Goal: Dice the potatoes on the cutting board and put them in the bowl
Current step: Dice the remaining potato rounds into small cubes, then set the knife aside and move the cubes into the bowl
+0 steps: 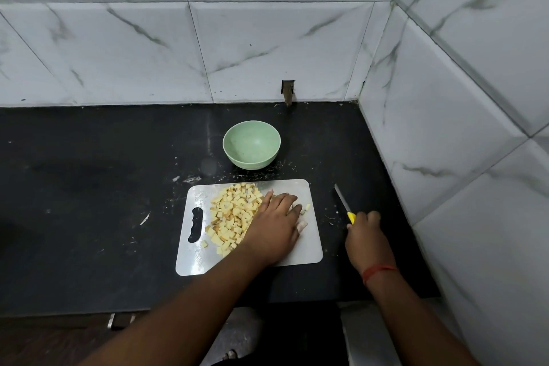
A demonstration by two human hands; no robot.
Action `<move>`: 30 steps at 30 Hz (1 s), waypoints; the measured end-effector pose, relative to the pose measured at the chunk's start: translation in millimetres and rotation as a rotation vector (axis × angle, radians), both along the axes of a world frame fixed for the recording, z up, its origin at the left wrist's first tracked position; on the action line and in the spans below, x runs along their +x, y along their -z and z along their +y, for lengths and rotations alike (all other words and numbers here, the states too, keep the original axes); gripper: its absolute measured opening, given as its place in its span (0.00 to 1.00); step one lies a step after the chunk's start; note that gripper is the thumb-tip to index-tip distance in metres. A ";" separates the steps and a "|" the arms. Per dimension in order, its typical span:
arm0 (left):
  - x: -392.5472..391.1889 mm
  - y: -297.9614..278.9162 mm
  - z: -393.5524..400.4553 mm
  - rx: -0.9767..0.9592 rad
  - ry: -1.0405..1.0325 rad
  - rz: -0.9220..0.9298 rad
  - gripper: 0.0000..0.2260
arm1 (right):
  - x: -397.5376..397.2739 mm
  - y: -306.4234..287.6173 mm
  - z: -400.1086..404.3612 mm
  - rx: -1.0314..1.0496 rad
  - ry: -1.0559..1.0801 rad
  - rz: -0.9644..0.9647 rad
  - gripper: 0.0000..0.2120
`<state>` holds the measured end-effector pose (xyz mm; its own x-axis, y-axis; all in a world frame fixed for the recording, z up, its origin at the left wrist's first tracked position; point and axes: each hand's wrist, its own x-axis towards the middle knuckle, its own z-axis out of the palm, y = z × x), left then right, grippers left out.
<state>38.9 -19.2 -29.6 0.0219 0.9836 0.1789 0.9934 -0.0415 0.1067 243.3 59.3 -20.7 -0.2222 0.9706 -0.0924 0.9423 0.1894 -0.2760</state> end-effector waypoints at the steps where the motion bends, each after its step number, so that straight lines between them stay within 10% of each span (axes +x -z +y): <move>1: 0.9 0.2 -1.2 0.003 -0.002 0.001 0.24 | -1.7 1.9 0.5 0.001 0.001 0.002 0.08; 17: 8.2 0.2 -25.9 -0.034 -0.043 0.026 0.27 | -2.7 2.7 -13.5 0.214 -0.009 -0.065 0.19; 30: 3.5 1.8 -44.4 -0.083 -0.239 0.003 0.31 | -34.9 7.9 -35.5 0.224 -0.463 0.092 0.29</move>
